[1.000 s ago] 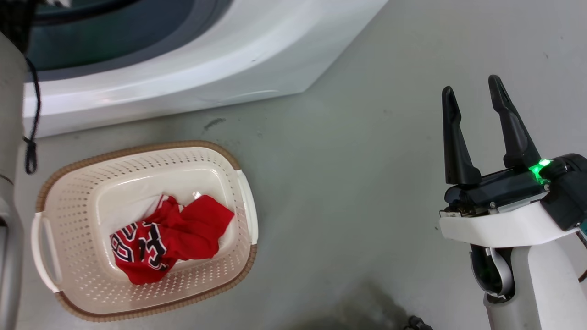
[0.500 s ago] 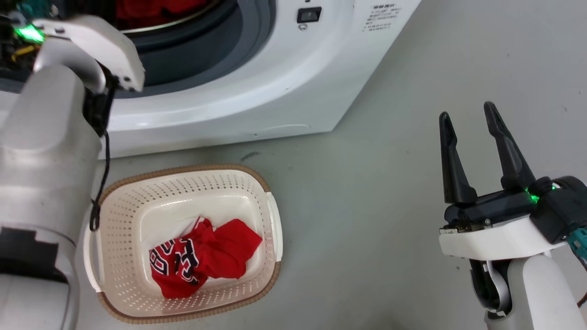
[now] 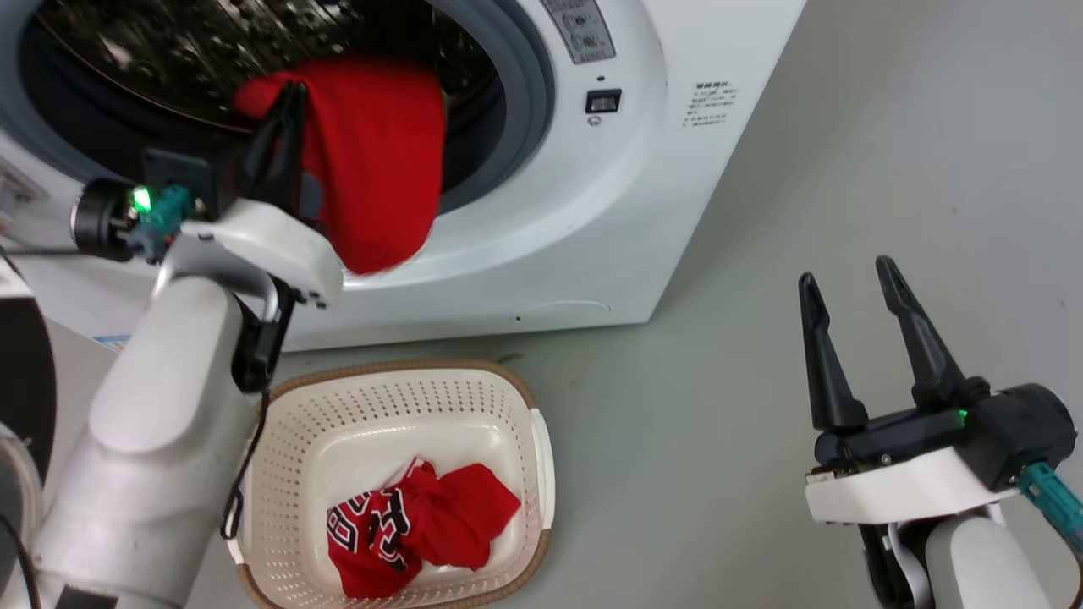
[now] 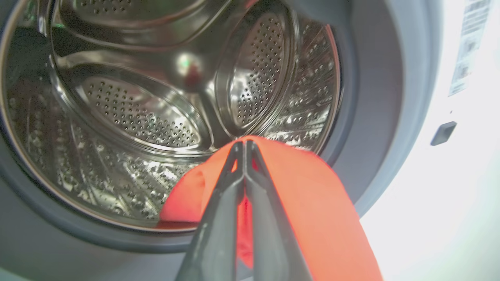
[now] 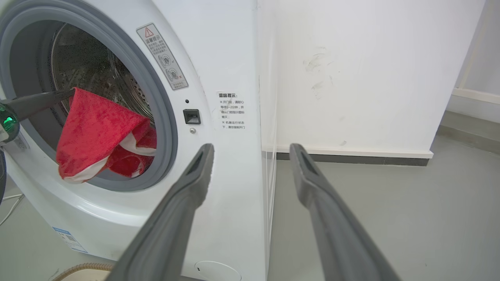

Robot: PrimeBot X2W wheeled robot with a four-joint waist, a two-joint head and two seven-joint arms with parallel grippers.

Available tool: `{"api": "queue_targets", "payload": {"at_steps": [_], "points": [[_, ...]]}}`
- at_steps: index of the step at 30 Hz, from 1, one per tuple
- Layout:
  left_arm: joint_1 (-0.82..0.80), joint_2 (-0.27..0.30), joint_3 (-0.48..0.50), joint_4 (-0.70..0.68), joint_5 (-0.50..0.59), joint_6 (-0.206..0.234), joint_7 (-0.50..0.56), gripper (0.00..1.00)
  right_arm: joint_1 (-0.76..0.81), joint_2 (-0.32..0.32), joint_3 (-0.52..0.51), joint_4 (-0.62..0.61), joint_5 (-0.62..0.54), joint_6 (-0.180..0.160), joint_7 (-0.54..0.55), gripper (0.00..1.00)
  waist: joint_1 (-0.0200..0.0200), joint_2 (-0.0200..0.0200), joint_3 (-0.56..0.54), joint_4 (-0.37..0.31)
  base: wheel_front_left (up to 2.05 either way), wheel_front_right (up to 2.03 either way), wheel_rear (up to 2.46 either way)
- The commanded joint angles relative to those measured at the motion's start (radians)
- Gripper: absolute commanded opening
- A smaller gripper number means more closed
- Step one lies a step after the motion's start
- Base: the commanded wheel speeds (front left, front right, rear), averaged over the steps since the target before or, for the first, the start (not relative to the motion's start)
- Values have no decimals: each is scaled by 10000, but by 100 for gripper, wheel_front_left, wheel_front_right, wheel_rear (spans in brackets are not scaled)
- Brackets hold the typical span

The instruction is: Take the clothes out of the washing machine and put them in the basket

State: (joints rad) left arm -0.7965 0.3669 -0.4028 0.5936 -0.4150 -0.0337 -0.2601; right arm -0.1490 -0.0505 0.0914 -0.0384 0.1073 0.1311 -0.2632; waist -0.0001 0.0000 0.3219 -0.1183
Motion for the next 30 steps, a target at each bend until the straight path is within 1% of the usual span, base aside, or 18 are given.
{"api": "queue_targets", "payload": {"at_steps": [1, 11, 12, 20, 27, 30], "points": [[345, 69, -3, -460, 59, 122, -62, 0, 213, 6, 7, 46, -49, -7, -24, 100, 1, 0, -345, 186, 0, 0, 0], [2344, 745, -26, -4235, 32, 922, 805, 0, 809, 8, -9, 175, -143, -7, -24, 100, 1, 0, -1263, 648, 0, 0, 0], [2344, 745, -26, -4235, 32, 922, 805, 0, 809, 8, -9, 175, -143, -7, -24, 100, 1, 0, -1263, 648, 0, 0, 0], [3429, 1375, 192, -7007, 170, 1651, 1511, 0, 1035, 8, 18, 245, -158, -7, -24, 100, 1, 0, -1633, 875, 0, 0, 0], [4168, 1758, 360, -8595, 251, 2123, 1937, 0, 1098, 8, 18, 240, -167, -7, -23, 100, 1, 0, -1701, 878, 0, 0, 0], [4492, 1734, 382, -8981, 36, 2194, 1992, 0, 1124, 8, -35, 228, -167, -7, -23, 100, 1, 0, -1668, 882, 0, 0, 0]]}}
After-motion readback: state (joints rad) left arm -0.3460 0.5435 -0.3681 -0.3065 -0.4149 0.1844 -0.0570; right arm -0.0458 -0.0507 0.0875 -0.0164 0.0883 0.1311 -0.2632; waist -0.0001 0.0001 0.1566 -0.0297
